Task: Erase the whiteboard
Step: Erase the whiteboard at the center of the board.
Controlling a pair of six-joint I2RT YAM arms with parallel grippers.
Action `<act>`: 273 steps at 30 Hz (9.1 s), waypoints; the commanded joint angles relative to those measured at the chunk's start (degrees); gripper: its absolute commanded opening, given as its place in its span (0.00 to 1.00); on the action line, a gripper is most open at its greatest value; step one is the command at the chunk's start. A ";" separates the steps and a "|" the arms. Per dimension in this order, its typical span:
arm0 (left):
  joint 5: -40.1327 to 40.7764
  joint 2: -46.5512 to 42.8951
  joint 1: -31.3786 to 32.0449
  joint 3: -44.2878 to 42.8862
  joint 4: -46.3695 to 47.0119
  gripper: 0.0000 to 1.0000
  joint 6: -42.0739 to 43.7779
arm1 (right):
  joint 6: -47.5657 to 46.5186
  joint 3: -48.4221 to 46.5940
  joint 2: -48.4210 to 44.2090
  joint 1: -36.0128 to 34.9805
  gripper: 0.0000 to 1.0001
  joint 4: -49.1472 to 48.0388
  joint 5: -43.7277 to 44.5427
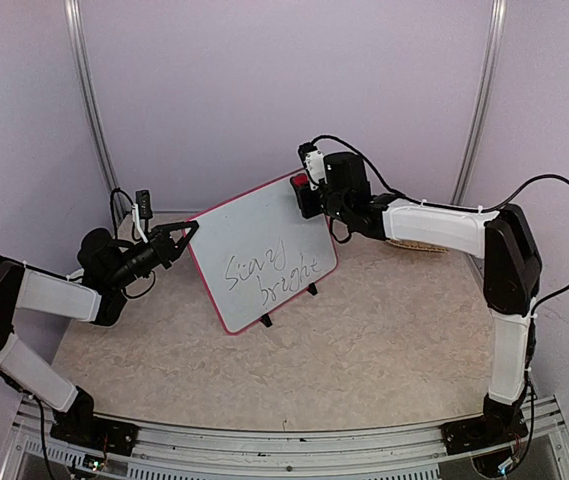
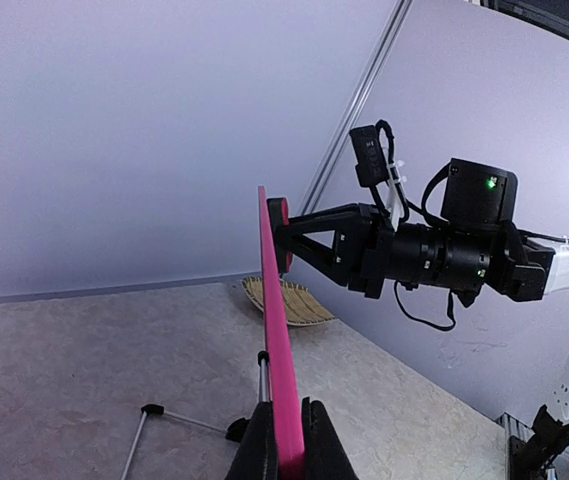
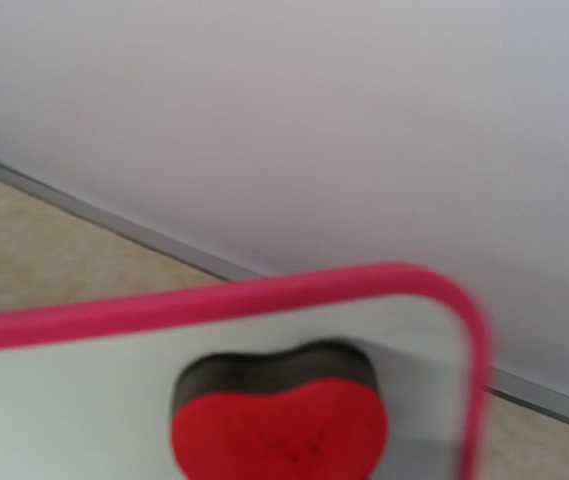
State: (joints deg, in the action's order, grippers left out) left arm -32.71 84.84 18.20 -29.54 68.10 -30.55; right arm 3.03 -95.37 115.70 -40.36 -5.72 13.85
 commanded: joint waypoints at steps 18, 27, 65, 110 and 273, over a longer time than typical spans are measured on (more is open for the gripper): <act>-8.11 1.14 1.58 -0.61 -0.95 0.00 3.36 | -3.03 -3.25 2.65 -13.81 0.19 0.32 0.91; -8.07 0.86 1.57 -0.52 -1.08 0.00 3.46 | -2.50 -9.04 6.69 -19.09 0.19 2.09 0.72; -8.07 0.71 1.58 -0.43 -1.19 0.00 3.56 | 0.54 0.28 -0.20 -2.14 0.19 0.44 4.74; -8.32 1.32 1.59 -0.78 -1.04 0.00 3.31 | 7.84 21.13 -2.87 1.70 0.18 -8.14 -5.40; -7.81 0.95 1.85 -0.96 -2.18 0.00 4.09 | 1.72 9.35 -0.63 -10.18 0.18 -1.20 4.08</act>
State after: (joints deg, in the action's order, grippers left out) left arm -32.73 85.21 18.33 -30.30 67.81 -29.63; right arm 5.74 -84.58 113.51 -50.13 -5.89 18.09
